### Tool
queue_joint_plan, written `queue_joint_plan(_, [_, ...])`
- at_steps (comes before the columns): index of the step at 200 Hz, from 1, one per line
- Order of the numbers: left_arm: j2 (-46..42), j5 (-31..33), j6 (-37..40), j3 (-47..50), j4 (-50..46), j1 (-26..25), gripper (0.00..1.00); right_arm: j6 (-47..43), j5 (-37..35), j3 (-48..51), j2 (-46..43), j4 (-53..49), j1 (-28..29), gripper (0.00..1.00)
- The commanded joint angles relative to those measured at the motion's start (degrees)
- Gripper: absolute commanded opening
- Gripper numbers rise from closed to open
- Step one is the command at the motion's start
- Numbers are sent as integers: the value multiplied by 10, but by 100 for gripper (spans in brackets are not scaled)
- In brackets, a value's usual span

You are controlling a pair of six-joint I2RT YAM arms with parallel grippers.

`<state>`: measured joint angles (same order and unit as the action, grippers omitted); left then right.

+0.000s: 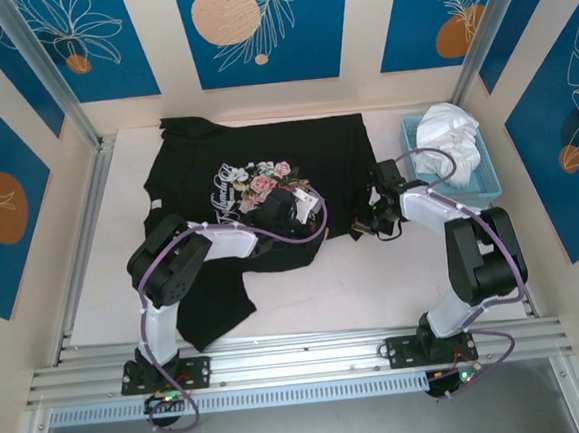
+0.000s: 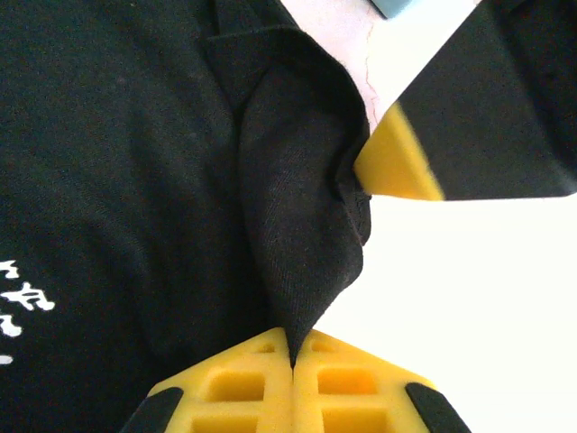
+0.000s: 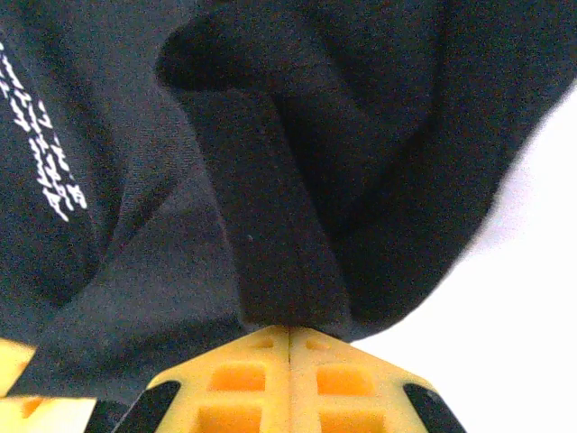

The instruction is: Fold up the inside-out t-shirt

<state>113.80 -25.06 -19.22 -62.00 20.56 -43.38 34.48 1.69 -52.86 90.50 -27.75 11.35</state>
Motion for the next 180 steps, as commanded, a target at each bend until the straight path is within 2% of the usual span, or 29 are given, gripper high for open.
queue_joint_plan(1, [6,-11,-6,-11,5,5,0,-22,-1,12,-47,-35,-18,0])
queue_joint_plan(42, [11,-14,-10,-13,7,6,0,-41,9,22,-78,-56,-47,0])
queue_joint_plan(66, [12,-14,-8,-15,5,6,0,-35,27,18,-70,-46,-37,0])
queue_joint_plan(92, [14,-15,-10,-16,5,5,0,-18,29,5,-43,-28,-4,24])
queue_joint_plan(110, [15,-16,-10,-18,4,5,0,-8,22,-4,-21,-17,14,33])
queue_joint_plan(180, [17,-17,-11,-16,7,5,0,-1,-21,-32,33,-2,38,37])
